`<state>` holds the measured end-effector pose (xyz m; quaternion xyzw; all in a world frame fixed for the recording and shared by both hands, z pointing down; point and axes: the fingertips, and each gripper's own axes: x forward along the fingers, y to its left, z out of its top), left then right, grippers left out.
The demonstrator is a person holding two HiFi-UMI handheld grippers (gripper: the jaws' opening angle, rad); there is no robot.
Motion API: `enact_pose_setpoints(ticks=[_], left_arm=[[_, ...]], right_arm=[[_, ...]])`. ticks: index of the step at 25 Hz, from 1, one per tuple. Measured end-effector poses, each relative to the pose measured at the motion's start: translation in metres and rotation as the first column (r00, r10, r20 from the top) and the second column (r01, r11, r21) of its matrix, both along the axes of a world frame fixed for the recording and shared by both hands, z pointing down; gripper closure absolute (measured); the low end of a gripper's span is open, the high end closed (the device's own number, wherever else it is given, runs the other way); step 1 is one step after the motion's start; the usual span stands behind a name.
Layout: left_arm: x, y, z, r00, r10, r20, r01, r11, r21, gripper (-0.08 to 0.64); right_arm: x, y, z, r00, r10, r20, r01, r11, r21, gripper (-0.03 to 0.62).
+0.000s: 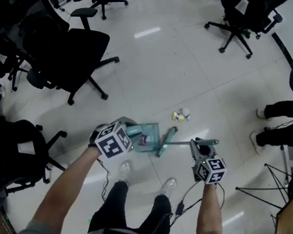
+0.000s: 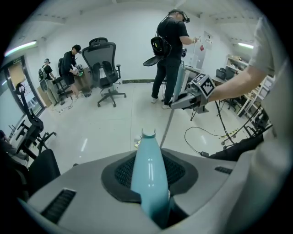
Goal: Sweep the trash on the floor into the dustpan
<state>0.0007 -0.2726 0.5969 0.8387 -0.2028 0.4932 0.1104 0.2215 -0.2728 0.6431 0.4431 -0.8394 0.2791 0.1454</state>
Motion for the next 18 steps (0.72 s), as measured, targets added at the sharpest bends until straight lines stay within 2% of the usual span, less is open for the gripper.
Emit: enact_pose_setpoints(ticks=[4,8,13,18], left_arm=[[0.004,0.0,-0.001,1.0,0.007,-0.007,-0.007,1.0,0.006,0.451],[-0.001,0.001,0.001,1.0,0.002,-0.016,-0.002,1.0,0.009,0.451],[-0.015,0.003,0.004,1.0,0.003,-0.03,-0.002,1.0,0.023,0.451],[-0.033,0.0,0.002,0.998,0.007,-0.059,-0.005,0.999,0.036,0.453]], right_arm=[[-0.027,0.016,0.008,0.995,0.018,0.098,-0.013,0.998,-0.054,0.485],[-0.051,0.023,0.002,0.989,-0.003,0.151,0.013,0.998,-0.068,0.486],[-0.077,0.017,-0.025,0.989,-0.029,0.144,0.034,0.999,-0.036,0.486],[-0.086,0.005,-0.058,0.992,0.005,0.123,-0.005,1.0,0.003,0.492]])
